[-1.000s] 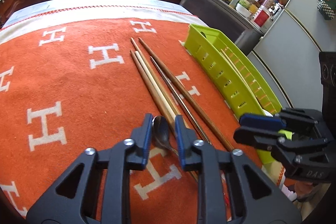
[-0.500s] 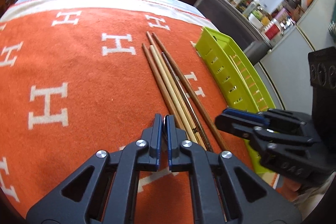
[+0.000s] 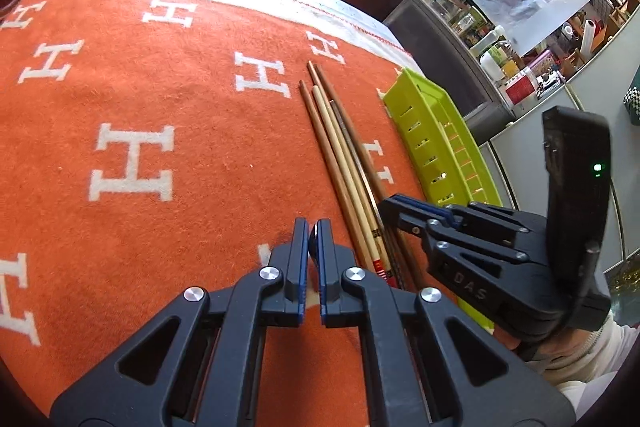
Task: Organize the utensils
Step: 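Grasp a brown wooden chopstick with the right tool while the left lifts the spoon, then carry the small spoon and wooden chopstick over the green tray with both tools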
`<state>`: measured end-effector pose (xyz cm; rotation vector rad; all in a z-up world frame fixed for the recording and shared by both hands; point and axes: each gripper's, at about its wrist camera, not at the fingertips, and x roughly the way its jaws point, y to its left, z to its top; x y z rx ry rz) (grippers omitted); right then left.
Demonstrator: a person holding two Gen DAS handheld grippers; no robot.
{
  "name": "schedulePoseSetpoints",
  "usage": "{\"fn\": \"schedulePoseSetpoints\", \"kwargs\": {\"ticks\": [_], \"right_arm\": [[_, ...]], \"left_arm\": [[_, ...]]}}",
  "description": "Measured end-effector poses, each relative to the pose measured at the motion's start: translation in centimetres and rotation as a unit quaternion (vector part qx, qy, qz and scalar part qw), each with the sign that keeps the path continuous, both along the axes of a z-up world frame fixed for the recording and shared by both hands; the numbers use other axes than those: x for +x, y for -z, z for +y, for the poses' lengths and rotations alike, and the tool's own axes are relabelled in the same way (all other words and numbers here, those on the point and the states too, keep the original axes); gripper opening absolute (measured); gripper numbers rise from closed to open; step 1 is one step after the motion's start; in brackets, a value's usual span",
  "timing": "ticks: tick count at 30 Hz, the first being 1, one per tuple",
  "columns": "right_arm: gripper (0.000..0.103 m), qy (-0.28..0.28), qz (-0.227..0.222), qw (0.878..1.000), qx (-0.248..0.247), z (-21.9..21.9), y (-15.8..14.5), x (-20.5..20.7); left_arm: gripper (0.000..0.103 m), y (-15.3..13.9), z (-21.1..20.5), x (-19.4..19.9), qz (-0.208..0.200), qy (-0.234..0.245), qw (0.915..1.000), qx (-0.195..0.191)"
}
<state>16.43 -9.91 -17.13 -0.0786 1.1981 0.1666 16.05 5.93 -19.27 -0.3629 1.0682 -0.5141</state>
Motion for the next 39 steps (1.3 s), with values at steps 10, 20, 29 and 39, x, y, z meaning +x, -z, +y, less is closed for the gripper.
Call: {"fn": "schedulePoseSetpoints", "kwargs": {"ticks": [10,20,29,39], "right_arm": [[0.006,0.018,0.007,0.996,0.087,-1.2,-2.0,-2.5],[0.006,0.058,-0.04,0.989,0.127,-6.9,-7.9,-6.8],[0.006,0.111,-0.067,0.983,0.132,-15.2,-10.4,-10.6],[0.006,0.144,-0.056,0.982,0.111,-20.5,-8.3,-11.6]], "left_arm": [[0.002,-5.0,0.6,-1.7,-0.027,0.01,0.9995,-0.009],[0.002,-10.8,-3.3,-3.2,-0.055,0.041,0.9977,0.002],[0.002,-15.0,-9.9,-3.9,-0.075,0.074,0.9941,0.025],[0.002,-15.0,-17.2,-2.7,-0.079,0.111,0.9882,0.069]]}}
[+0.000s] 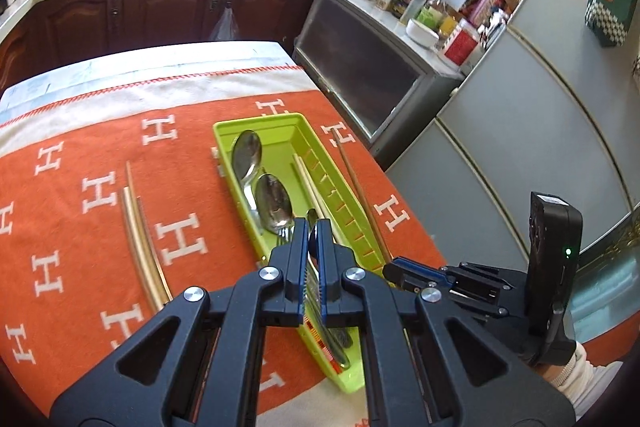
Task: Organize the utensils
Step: 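Carry the small spoon and wooden chopstick over the green tray with both tools, then lower the spoon and chopstick into the green tray and open both tools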
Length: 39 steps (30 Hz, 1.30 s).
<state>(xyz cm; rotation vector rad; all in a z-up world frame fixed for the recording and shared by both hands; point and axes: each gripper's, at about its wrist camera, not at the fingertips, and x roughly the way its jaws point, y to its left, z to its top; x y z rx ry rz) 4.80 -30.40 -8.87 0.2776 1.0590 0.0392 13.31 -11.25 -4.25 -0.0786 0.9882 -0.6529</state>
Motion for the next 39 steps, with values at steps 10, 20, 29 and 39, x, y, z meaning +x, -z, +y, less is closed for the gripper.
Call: {"fn": "schedulePoseSetpoints", "kwargs": {"ticks": [10,20,29,39], "right_arm": [[0.006,-0.007,0.016,1.0,-0.001,-0.4,3.1,2.5],[0.008,-0.001,0.013,1.0,0.005,-0.2,3.9,4.9],[0.016,0.014,0.012,1.0,0.014,-0.1,3.7,4.5],[0.018,0.019,0.011,1.0,0.017,0.3,3.3,3.2]], "left_arm": [[0.002,4.0,-3.4,2.4,0.012,0.006,0.9983,0.057],[0.002,7.1,-4.1,4.1,0.018,-0.001,0.9952,0.096],[0.002,5.7,-3.5,2.6,0.002,-0.01,0.994,0.109],[0.003,4.6,0.1,0.0,0.006,-0.039,0.9918,0.122]]}}
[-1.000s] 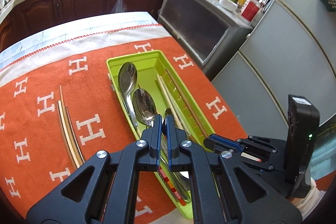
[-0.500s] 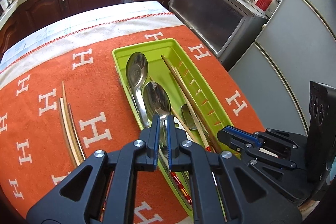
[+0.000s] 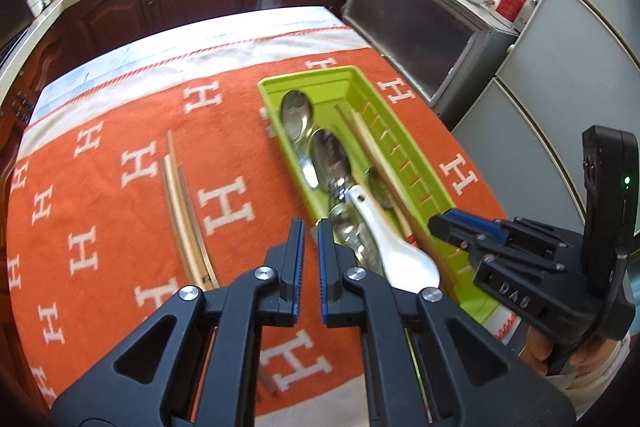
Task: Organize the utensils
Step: 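Lower the spoon and chopstick into the green tray and open both tools, then move both open tools back over the remaining chopsticks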
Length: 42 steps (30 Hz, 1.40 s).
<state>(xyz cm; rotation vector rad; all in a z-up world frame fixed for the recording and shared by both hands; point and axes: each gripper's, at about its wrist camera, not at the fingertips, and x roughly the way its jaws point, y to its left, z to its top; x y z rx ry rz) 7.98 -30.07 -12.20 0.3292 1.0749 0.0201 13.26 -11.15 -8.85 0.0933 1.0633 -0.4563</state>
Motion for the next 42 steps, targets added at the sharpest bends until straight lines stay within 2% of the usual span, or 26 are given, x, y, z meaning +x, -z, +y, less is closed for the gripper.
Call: {"fn": "schedulePoseSetpoints", "kwargs": {"ticks": [24,35,42], "right_arm": [[0.02,-0.044,-0.017,0.999,-0.025,4.2,-2.6,-2.6],[0.02,-0.106,-0.021,0.993,-0.045,8.9,-3.5,-2.6],[0.02,-0.162,-0.045,0.983,-0.075,13.3,-4.3,-2.3]], "left_arm": [[0.006,1.7,9.3,-3.9,0.025,-0.1,0.9947,0.008],[0.007,1.8,12.1,-4.8,0.023,-0.122,0.9923,-0.001],[0.007,2.3,13.4,-4.9,0.026,-0.132,0.9909,-0.012]]}}
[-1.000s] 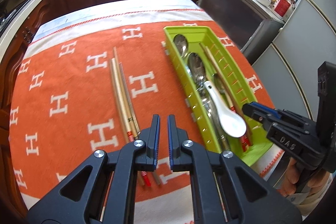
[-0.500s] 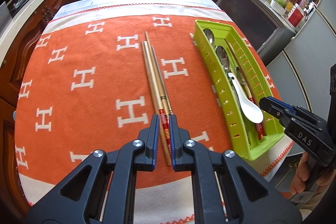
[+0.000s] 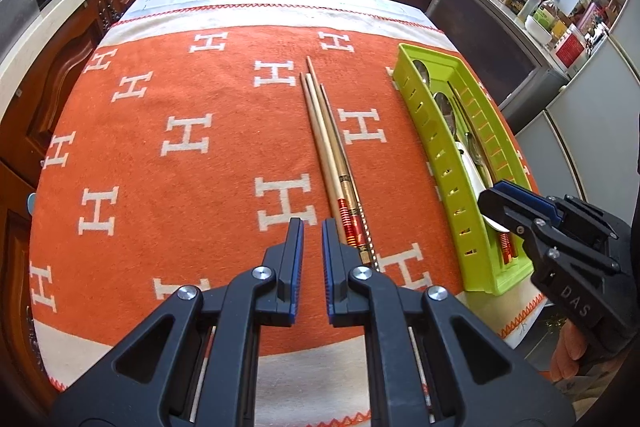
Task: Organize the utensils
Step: 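Move both open tools back over the remaining chopsticks, then grasp the thin metal chopstick with the right tool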
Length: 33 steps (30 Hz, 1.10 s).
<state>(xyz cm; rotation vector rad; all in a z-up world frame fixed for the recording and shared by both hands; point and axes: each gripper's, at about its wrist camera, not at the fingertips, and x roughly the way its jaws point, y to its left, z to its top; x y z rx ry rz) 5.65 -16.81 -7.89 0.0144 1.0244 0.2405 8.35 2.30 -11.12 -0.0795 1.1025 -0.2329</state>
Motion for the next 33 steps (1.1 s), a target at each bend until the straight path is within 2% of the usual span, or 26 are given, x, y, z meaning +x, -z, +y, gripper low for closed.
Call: {"fn": "schedulePoseSetpoints", "kwargs": {"ticks": [10,14,19,23,33], "right_arm": [[0.02,-0.033,0.053,0.998,0.014,4.6,2.8,2.7],[0.02,-0.049,0.061,0.997,-0.002,6.4,4.1,3.2],[0.02,-0.032,0.088,0.996,-0.008,6.9,6.4,4.4],[0.015,-0.028,0.105,0.994,-0.006,6.9,7.8,5.2],[0.014,-0.02,0.09,0.995,-0.03,7.3,8.4,6.4]], "left_arm": [[0.007,1.1,2.2,0.2,0.004,-0.016,0.9997,-0.017],[0.007,1.9,3.2,0.3,0.011,-0.025,0.9994,-0.024],[0.007,2.7,4.2,0.3,0.015,-0.032,0.9989,-0.03],[0.007,3.1,4.7,0.4,0.018,-0.036,0.9985,-0.036],[0.007,3.4,4.8,0.6,0.019,-0.036,0.9983,-0.041]]}}
